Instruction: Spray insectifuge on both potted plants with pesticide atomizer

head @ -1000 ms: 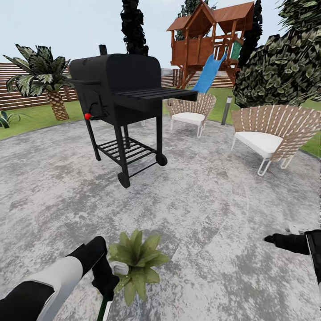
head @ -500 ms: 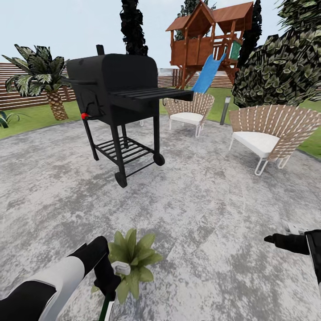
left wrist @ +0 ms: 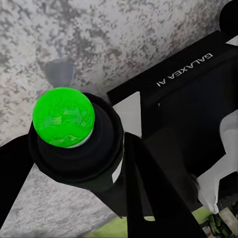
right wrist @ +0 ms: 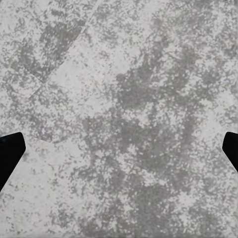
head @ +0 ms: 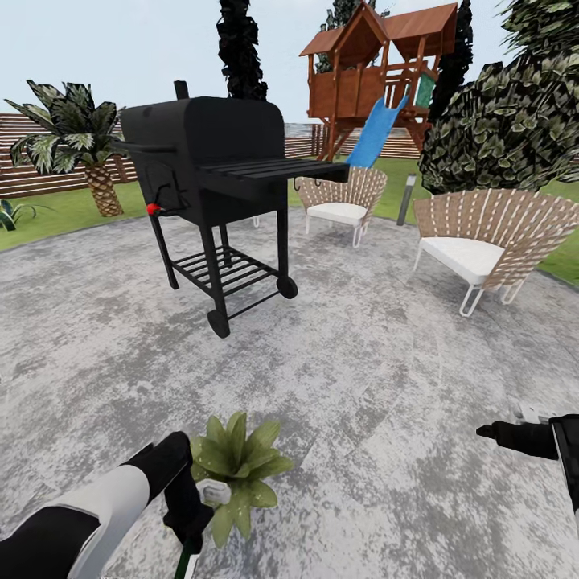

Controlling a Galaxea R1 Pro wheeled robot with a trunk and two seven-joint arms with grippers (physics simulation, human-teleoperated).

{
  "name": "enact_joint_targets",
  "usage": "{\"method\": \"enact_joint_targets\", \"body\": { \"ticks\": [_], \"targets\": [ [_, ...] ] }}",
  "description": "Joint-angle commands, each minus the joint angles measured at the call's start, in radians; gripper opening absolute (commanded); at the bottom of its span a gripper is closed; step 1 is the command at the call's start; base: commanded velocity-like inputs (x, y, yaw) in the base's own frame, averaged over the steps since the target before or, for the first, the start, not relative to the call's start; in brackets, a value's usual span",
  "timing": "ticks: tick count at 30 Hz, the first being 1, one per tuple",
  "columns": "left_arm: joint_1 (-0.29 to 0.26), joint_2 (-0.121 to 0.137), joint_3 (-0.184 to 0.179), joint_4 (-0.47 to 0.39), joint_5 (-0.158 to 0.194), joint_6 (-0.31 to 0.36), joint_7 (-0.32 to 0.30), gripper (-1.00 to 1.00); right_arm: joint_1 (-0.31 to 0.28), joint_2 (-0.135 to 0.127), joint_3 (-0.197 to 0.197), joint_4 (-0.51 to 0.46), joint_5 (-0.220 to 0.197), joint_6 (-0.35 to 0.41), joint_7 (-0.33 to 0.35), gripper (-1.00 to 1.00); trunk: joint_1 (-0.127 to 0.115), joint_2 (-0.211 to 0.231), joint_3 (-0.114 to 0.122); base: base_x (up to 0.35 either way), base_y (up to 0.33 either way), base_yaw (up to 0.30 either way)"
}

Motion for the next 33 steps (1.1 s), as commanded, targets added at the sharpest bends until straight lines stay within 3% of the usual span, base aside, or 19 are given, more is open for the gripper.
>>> {"method": "enact_joint_targets", "body": {
  "ticks": [1, 12, 25, 33],
  "targets": [
    [0.000, 0.001, -0.004, -0.002, -0.004, 0.006, -0.009, -1.00, -0.001, 0.000, -0.002, -0.001, 0.010, 0.002, 0.010, 1.00, 0.000, 0.000, -0.001, 0.000, 0.000, 0.109],
    [0.000, 0.020, -0.004, -0.002, -0.004, 0.006, -0.009, -1.00, -0.001, 0.001, -0.001, -0.001, 0.010, 0.002, 0.010, 1.00, 0.000, 0.000, -0.006, 0.000, 0.000, 0.094],
    [-0.001, -0.007, -0.003, -0.007, -0.004, 0.006, -0.009, -1.00, -0.001, 0.000, -0.002, -0.001, 0.010, 0.002, 0.010, 1.00, 0.000, 0.000, -0.006, 0.000, 0.000, 0.000],
    [-0.001, -0.006, 0.001, -0.012, -0.003, 0.006, -0.009, -1.00, -0.001, -0.002, -0.005, -0.002, 0.007, 0.002, 0.010, 1.00, 0.000, 0.000, -0.006, 0.000, 0.000, 0.014]
  ]
}}
